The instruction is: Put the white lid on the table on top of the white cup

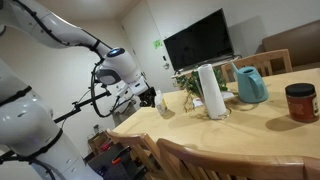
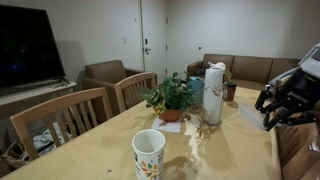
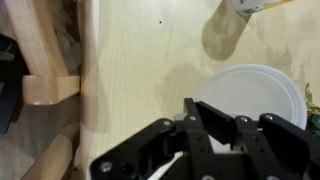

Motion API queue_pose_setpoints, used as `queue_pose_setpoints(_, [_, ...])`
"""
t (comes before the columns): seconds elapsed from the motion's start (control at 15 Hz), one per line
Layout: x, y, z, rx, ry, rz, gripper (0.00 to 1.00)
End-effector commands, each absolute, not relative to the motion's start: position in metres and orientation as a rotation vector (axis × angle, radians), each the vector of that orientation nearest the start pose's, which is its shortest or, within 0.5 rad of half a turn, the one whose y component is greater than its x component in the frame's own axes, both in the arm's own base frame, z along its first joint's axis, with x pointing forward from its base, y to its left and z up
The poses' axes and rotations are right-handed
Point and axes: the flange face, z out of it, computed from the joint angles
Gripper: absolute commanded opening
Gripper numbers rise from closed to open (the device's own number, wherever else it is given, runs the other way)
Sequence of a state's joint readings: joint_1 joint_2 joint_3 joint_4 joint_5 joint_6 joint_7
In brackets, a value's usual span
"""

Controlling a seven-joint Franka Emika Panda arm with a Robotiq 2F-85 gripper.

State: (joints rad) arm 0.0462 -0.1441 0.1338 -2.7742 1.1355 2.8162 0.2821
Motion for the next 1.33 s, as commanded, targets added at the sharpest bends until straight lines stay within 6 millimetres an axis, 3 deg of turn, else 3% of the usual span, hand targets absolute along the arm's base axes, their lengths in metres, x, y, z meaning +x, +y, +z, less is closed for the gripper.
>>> queue_pose_setpoints(0.0, [0.388, 0.04, 0.242, -2.413, 1.497, -0.146, 0.02])
queue_pose_setpoints(0.13, [0.391, 0.046, 0.225, -2.523, 1.442, -0.161, 0.02])
queue_pose_setpoints(0.27, [0.394, 0.039, 0.221, -2.611, 1.379, -0.162, 0.02])
queue_pose_setpoints(0.4, [0.398, 0.03, 0.241, -2.689, 1.318, -0.167, 0.02])
queue_pose_setpoints(0.67, [0.396, 0.043, 0.293, -2.734, 1.169, -0.289, 0.02])
queue_pose_setpoints(1.0, [0.395, 0.075, 0.358, -2.761, 0.962, -0.419, 0.02])
queue_pose_setpoints(1.27, [0.395, 0.101, 0.386, -2.848, 0.788, -0.369, 0.02])
